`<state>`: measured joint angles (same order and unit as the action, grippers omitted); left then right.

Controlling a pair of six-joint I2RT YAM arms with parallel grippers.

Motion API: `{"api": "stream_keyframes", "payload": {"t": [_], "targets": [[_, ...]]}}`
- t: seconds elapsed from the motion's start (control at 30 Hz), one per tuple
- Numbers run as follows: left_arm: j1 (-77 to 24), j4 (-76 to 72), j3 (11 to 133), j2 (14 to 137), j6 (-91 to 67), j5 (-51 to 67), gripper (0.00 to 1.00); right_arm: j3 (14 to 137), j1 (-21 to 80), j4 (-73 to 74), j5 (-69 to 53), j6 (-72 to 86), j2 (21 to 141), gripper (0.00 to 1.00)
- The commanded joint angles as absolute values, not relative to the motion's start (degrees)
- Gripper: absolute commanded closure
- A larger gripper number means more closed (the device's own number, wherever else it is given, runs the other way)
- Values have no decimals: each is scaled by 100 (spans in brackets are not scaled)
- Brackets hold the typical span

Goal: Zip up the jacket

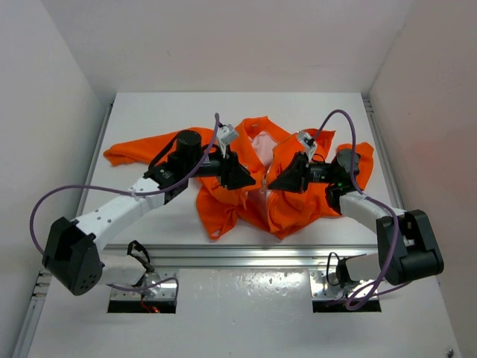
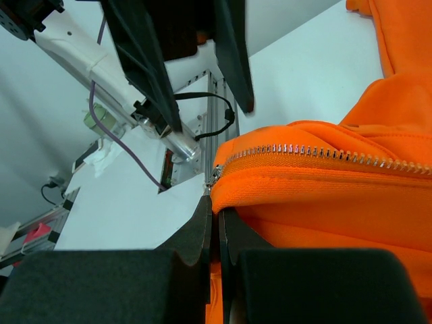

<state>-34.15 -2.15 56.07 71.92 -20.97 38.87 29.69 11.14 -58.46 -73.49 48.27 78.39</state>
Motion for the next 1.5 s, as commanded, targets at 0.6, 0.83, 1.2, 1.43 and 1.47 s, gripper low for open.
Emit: {"api": "stream_keyframes", "payload": {"t": [0.6,0.83,1.2,1.43,1.47], "targets": [[-3340,-1529,5713,8191,-4210,5379,53,3041,1178,-6355,-7339,4755,7673,100],[-3278,-1644,5713,8253,-4394,5502,79,2988,1169,-6337,-7356,4737,7646,100],[-3296,-906,5783,8200,-3429,5379,100,3041,1178,-6372,-7313,4877,7655,100],[-3401,-738,5652,8095,-2901,5309,100,3085,1169,-6609,-7233,5150,7682,100],[-3454,-790,5651,8095,-2796,5309,100,3085,1152,-6618,-7242,5159,7673,100]]}}
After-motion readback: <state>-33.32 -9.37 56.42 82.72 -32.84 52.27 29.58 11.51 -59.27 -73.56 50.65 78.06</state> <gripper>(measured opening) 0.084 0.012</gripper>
